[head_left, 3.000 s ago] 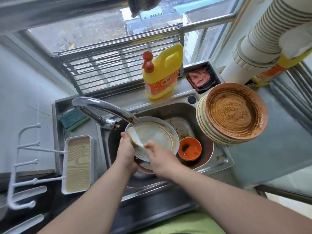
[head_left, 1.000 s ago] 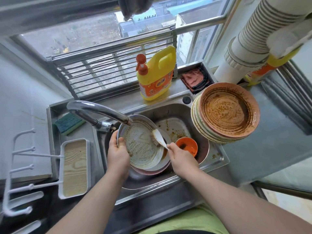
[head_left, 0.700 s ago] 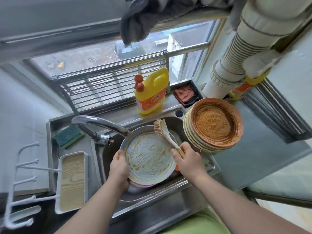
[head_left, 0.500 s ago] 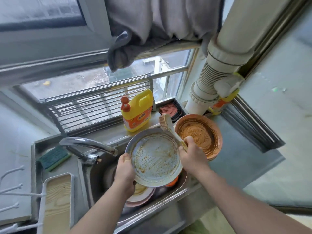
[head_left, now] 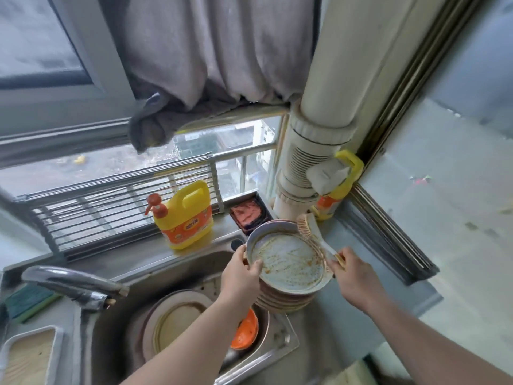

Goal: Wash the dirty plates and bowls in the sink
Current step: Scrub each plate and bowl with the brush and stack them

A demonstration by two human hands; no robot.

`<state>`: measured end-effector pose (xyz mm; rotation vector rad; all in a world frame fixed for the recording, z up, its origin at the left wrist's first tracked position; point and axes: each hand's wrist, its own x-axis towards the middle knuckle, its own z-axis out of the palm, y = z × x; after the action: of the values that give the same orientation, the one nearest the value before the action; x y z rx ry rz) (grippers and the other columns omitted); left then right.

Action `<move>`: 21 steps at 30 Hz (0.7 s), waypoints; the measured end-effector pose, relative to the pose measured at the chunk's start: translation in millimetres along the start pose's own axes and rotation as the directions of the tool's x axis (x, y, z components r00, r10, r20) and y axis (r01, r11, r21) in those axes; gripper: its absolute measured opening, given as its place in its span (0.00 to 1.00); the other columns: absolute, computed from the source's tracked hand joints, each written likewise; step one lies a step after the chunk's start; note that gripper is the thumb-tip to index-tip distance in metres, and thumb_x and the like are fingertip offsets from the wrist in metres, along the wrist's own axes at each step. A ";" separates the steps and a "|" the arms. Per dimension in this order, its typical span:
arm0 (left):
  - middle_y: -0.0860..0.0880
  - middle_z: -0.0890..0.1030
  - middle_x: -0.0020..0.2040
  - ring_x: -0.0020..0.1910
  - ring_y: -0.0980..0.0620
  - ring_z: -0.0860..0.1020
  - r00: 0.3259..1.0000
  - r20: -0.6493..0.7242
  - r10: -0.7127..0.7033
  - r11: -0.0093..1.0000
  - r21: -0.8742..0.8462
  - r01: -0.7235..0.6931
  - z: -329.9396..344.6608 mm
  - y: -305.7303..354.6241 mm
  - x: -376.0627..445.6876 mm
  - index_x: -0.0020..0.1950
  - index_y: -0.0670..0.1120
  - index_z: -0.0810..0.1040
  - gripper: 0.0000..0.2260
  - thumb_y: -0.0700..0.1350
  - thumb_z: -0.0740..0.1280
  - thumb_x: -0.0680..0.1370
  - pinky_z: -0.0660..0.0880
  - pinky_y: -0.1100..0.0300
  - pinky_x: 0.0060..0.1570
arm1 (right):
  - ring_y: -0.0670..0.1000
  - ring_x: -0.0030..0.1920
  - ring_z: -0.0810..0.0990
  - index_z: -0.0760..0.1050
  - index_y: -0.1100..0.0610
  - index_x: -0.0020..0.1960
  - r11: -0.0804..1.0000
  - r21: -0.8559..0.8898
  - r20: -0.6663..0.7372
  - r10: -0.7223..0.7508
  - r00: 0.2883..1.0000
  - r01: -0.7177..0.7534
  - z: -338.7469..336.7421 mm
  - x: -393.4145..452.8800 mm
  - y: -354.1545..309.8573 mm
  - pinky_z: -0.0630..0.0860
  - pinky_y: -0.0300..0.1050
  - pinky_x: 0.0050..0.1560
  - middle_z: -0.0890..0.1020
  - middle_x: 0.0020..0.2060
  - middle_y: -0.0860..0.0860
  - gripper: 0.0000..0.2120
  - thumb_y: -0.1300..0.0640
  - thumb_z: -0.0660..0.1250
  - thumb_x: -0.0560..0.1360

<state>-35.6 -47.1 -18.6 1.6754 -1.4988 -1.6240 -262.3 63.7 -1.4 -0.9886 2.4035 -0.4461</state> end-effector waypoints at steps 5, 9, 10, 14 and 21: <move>0.61 0.83 0.53 0.51 0.56 0.84 0.996 -0.081 -0.041 0.996 -0.079 0.035 3.2 -14.5 2.3 0.77 0.54 0.73 0.22 0.43 0.70 0.83 0.83 0.50 0.57 | 0.47 0.37 0.75 0.65 0.50 0.47 0.991 0.042 0.054 -0.129 0.990 0.127 -3.9 -9.9 -4.2 0.69 0.48 0.35 0.78 0.38 0.47 0.13 0.45 0.63 0.85; 0.51 0.84 0.56 0.52 0.50 0.84 0.978 -0.175 -0.114 0.984 -0.156 0.086 -25.2 -32.7 1.1 0.65 0.56 0.77 0.13 0.42 0.68 0.84 0.84 0.49 0.54 | 0.46 0.38 0.78 0.68 0.49 0.47 0.946 0.140 0.152 -0.313 0.938 0.293 13.9 -24.2 -43.0 0.71 0.44 0.36 0.78 0.37 0.47 0.14 0.41 0.65 0.83; 0.50 0.83 0.55 0.53 0.48 0.84 0.966 -0.213 -0.146 0.981 -0.155 0.114 -38.0 -43.1 0.2 0.65 0.55 0.77 0.12 0.41 0.68 0.84 0.84 0.48 0.55 | 0.47 0.39 0.78 0.69 0.49 0.47 0.928 0.167 0.196 -0.361 0.912 0.332 23.8 -28.5 -54.0 0.73 0.47 0.38 0.79 0.36 0.47 0.14 0.41 0.65 0.83; 0.46 0.85 0.53 0.51 0.45 0.84 0.887 -0.309 -0.343 0.938 -0.169 0.304 -101.4 -115.7 -5.3 0.63 0.51 0.80 0.11 0.42 0.69 0.82 0.84 0.46 0.52 | 0.50 0.46 0.79 0.76 0.49 0.52 0.883 0.177 0.403 -0.467 0.787 0.434 82.2 -46.4 -92.0 0.77 0.51 0.49 0.82 0.43 0.47 0.10 0.43 0.66 0.82; 0.43 0.80 0.39 0.32 0.45 0.74 0.738 -0.284 -0.612 0.791 -0.192 0.581 -178.5 -303.8 16.2 0.62 0.44 0.81 0.27 0.45 0.69 0.63 0.71 0.57 0.33 | 0.59 0.60 0.78 0.79 0.49 0.62 0.884 -0.094 0.600 -0.317 0.734 0.458 223.5 -32.6 -116.0 0.74 0.51 0.63 0.73 0.57 0.53 0.11 0.48 0.63 0.84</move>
<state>245.2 -19.2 -230.3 2.3961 -0.7311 -1.5316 -52.4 -16.0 -119.9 -1.5037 1.7171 0.0227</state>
